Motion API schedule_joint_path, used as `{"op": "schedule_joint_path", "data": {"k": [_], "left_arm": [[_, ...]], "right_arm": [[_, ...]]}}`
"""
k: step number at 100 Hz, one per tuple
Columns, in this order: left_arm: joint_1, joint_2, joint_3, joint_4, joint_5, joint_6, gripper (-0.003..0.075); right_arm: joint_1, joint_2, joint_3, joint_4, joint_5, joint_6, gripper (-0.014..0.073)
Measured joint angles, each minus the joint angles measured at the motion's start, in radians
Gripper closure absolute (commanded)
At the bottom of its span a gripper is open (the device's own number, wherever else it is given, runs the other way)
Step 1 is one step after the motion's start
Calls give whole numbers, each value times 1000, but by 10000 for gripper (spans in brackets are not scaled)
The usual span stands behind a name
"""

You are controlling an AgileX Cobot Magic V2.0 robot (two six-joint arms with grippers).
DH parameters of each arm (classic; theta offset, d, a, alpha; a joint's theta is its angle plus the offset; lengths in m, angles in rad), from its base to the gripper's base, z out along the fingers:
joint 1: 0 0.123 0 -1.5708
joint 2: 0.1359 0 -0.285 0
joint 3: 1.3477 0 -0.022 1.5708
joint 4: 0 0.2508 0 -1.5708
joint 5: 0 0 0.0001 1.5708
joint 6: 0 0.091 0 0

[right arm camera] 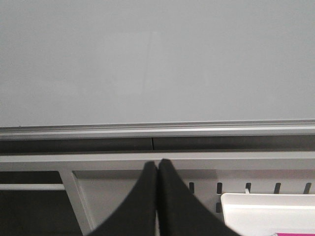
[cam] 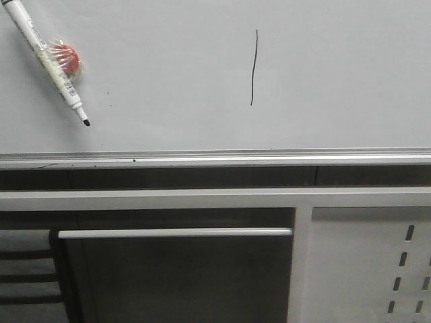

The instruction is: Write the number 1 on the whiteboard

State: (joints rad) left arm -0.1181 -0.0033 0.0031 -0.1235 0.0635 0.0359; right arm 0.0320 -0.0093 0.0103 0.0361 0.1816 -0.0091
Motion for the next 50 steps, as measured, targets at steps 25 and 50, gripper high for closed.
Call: {"op": "schedule_joint_path", "data": {"k": [25,50], "left_arm": [[0,0,0,0,2,0,741],[0,0,0,0,2,0,741]], "right_arm": [[0,0,0,0,-13,0,657],[0,0,0,0,-19,0,657]]}}
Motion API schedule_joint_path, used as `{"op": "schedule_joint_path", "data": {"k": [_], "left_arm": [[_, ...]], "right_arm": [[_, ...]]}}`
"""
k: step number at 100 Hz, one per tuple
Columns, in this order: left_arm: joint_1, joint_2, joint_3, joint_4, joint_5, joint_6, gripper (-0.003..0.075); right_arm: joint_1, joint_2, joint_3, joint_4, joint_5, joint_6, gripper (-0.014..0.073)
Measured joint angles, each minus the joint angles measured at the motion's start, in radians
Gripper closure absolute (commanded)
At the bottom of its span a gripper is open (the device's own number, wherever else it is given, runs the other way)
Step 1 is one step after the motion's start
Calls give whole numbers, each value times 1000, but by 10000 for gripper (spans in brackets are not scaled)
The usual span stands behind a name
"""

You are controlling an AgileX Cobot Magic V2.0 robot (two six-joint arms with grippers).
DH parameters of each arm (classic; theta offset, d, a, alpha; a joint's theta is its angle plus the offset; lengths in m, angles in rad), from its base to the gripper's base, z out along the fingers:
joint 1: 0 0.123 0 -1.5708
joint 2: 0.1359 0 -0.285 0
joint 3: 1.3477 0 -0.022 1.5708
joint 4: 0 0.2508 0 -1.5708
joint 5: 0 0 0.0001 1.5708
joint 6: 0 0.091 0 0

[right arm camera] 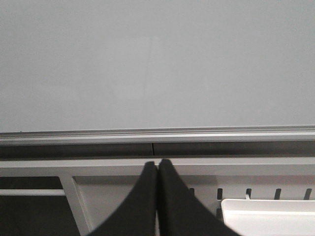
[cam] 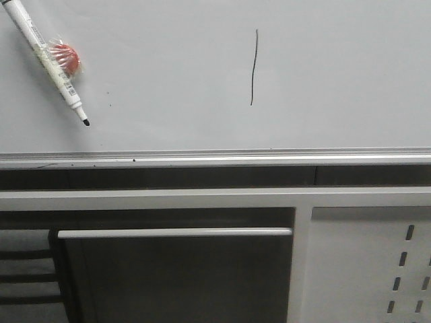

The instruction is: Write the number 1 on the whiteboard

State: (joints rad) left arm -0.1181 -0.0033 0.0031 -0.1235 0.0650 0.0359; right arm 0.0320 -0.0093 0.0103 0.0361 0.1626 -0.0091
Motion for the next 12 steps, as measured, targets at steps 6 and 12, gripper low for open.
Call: {"op": "schedule_joint_path", "data": {"k": [6,12], "left_arm": [[0,0,0,0,0,0,741],[0,0,0,0,0,0,741]], "right_arm": [[0,0,0,0,0,0,657],[0,0,0,0,0,0,657]]}}
